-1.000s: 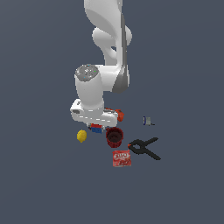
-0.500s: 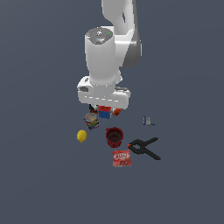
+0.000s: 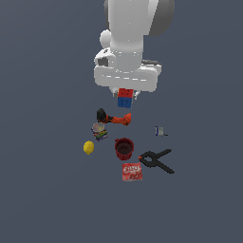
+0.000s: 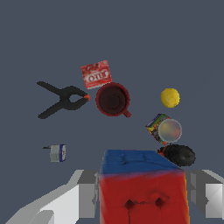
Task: Pick up a designated object from a clutter of objects.
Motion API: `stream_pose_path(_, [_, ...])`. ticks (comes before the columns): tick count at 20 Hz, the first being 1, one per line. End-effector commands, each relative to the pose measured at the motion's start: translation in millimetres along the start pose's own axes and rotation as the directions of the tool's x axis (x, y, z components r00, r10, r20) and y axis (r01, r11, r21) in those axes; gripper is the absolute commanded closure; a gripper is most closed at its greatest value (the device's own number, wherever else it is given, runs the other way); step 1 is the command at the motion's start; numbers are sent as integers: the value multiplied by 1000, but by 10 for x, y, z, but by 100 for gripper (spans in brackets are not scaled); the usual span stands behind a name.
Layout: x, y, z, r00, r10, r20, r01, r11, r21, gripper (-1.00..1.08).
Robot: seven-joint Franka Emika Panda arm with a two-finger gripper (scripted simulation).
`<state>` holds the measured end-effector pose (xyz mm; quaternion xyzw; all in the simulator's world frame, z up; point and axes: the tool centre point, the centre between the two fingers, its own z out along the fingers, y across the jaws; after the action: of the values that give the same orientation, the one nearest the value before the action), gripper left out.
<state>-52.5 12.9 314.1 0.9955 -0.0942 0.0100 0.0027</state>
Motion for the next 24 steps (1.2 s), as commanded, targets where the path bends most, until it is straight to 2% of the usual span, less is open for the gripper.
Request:
stream_pose_path(1, [-93, -96, -244, 1000, 0, 3, 0, 1000, 0, 108])
stream_pose_path(7, [-267, -303, -739, 1000, 0, 11, 0, 1000, 1, 108])
stream_pose_path(13, [-370, -447, -1074, 1000, 0, 17, 0, 1000, 2, 108])
stream_pose_path(24, [-408, -525, -1242, 1000, -1, 21, 1, 1000, 3, 108])
